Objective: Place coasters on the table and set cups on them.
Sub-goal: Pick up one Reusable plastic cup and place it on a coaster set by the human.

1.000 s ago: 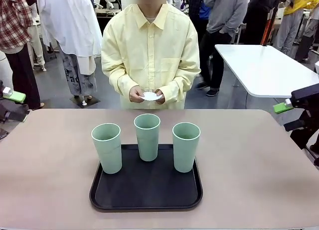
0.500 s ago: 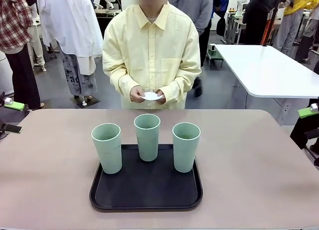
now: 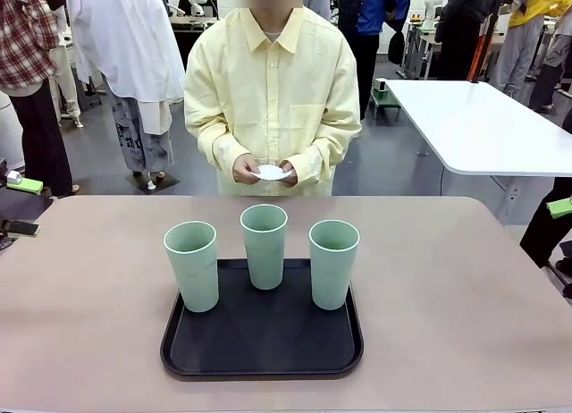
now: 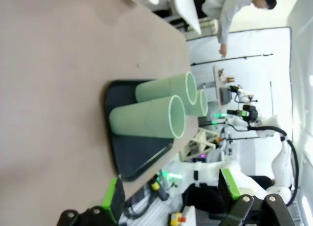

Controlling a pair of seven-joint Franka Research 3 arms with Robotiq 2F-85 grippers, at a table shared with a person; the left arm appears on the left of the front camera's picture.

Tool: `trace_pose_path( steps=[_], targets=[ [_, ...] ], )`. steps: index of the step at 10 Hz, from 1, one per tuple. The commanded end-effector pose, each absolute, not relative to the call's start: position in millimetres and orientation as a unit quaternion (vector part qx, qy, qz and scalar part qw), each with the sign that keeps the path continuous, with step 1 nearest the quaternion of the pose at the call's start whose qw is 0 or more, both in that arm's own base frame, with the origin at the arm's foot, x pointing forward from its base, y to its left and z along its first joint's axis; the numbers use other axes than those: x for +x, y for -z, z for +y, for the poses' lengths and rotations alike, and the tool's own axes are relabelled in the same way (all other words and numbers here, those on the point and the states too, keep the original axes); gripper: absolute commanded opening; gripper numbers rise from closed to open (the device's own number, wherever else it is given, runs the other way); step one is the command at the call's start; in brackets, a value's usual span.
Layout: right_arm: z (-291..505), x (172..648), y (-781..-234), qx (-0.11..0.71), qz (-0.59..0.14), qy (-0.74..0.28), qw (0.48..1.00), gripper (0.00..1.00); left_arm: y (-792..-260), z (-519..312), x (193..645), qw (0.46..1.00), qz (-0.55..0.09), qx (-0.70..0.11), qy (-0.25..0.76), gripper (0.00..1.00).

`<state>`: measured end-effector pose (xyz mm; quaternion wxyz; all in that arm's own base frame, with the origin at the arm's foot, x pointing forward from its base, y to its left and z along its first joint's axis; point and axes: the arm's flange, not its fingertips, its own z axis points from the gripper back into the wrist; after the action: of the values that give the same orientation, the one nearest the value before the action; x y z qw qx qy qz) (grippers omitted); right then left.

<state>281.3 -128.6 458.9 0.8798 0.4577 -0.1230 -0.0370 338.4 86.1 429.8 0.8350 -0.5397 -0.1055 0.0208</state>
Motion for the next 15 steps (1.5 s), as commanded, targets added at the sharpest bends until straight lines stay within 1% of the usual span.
trace_pose_path(
  steps=[1,15],
  targets=[
    [-130.9,283.2,-457.0,0.46,-0.127,0.037,0.878,1.0,-426.8,88.0,341.2,0.831,-0.104,-0.546,-0.021,1.0],
    [-130.9,283.2,-457.0,0.46,-0.127,0.037,0.878,1.0,-426.8,88.0,341.2,0.831,-0.104,-0.546,-0.021,1.0]
  ],
)
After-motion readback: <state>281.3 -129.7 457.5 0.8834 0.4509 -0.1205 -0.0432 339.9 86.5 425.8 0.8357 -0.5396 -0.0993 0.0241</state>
